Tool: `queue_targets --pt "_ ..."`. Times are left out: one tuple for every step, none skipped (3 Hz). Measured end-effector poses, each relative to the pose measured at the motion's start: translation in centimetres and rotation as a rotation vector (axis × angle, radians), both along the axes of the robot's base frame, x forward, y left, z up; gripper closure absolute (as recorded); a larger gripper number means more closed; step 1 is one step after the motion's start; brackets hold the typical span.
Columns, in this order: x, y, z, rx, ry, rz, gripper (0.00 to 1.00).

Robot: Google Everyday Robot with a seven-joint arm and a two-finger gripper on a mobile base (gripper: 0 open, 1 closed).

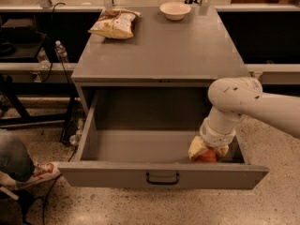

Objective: Pick apple from top drawer and place on counter

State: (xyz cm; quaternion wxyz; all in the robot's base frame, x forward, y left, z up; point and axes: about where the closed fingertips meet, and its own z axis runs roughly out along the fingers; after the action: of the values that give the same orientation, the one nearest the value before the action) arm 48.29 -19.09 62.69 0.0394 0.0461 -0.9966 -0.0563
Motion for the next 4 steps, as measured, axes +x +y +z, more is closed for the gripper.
queue_targets --pt "0.2 0.6 0.9 0.058 -0.031 0.033 0.69" --pt "0.9 1.3 3.0 0.155 -0.107 0.106 0.93" --pt "2.9 2.4 6.7 0.352 -0.245 0.129 1.0" --pt "3.4 0.9 11.7 0.525 -0.396 0.154 1.0"
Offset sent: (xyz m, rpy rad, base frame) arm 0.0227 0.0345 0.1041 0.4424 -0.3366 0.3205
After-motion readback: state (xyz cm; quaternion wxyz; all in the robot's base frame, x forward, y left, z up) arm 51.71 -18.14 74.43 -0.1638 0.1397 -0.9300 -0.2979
